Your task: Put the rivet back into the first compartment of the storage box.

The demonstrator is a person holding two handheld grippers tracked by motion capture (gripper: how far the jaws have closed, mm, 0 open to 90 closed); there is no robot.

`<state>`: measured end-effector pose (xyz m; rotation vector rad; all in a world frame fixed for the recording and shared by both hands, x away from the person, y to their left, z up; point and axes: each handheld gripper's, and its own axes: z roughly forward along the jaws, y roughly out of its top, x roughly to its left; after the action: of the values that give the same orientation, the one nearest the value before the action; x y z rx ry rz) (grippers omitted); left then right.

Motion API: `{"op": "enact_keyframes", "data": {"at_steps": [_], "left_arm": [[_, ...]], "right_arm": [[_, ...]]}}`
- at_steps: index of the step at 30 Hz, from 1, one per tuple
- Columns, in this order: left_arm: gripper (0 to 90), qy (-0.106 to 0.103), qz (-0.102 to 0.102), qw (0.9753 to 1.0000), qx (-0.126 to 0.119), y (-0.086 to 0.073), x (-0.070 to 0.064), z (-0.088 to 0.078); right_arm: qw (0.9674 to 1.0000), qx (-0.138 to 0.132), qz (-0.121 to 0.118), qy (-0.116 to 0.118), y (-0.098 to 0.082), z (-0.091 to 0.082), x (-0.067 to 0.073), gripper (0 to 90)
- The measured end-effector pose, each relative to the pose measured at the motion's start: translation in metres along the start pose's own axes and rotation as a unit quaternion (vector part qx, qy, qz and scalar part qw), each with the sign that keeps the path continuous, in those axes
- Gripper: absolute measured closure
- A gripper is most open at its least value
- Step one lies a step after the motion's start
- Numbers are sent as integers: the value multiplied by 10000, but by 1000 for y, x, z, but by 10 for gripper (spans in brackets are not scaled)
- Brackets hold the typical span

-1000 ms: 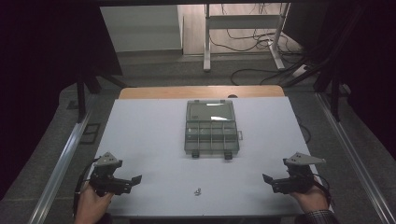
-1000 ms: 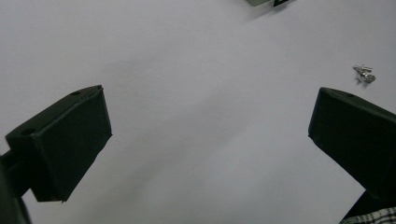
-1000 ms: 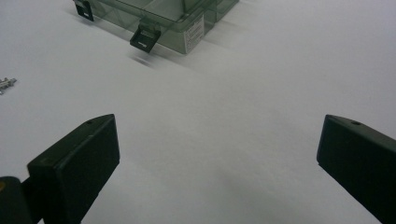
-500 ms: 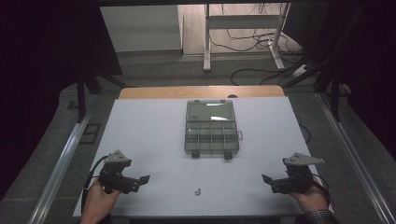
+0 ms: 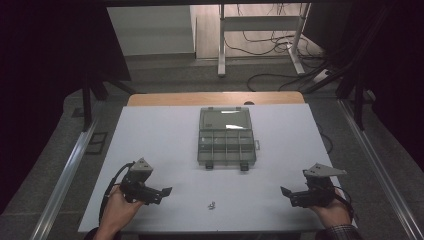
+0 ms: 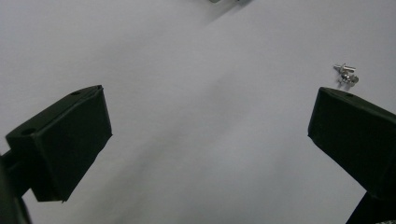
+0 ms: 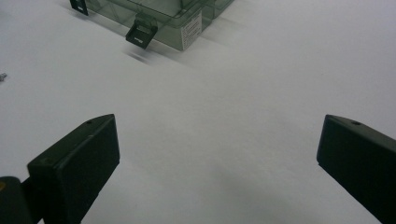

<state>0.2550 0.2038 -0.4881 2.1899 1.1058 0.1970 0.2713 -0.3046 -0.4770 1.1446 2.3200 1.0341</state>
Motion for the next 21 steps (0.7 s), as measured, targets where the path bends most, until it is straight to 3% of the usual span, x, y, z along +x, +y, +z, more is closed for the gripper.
{"op": "enact_keyframes", "data": {"at_steps": [13, 21], "left_arm": [[0, -153, 233, 9995, 169, 17, -14, 19], [0, -272, 485, 9975, 429, 29, -29, 38]], "right_arm": [[10000, 65, 68, -24, -1, 1, -1, 0], [9998, 98, 170, -60, -1, 1, -3, 0]]}}
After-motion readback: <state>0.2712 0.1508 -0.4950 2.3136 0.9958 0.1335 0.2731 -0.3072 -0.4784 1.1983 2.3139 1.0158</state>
